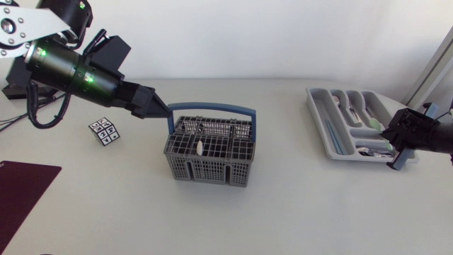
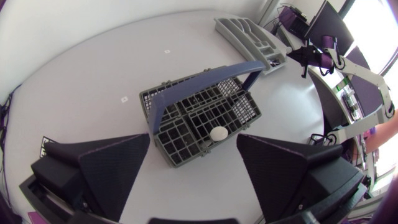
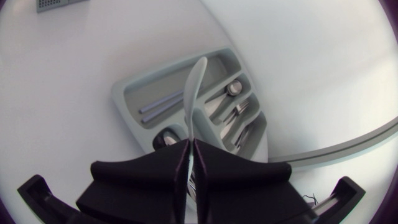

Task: Transfer all utensils from the basket to the drawer tray.

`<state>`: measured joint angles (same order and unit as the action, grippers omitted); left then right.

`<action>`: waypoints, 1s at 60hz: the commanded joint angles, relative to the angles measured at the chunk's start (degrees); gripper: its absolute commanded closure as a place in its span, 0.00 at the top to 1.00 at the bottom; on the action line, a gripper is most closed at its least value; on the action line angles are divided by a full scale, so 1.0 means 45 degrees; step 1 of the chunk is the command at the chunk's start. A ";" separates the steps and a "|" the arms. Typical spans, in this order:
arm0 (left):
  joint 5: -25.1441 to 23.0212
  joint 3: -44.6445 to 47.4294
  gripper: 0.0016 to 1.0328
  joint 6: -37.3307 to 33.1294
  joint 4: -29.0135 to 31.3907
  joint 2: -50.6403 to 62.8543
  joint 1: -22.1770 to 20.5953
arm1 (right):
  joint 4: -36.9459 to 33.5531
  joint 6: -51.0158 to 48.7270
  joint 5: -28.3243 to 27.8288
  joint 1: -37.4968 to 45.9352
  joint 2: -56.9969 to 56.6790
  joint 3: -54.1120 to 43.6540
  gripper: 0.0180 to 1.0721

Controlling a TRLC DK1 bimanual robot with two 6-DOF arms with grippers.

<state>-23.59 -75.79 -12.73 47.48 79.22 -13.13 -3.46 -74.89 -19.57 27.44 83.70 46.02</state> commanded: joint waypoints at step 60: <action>0.0419 0.2877 0.95 -0.0960 -0.0279 -0.2429 0.0260 | 0.2469 -0.2205 0.2318 0.0503 0.0579 -0.1125 0.91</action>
<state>-21.96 -64.88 -15.33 46.41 69.63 -12.38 10.76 -86.41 -9.10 30.85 91.94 42.11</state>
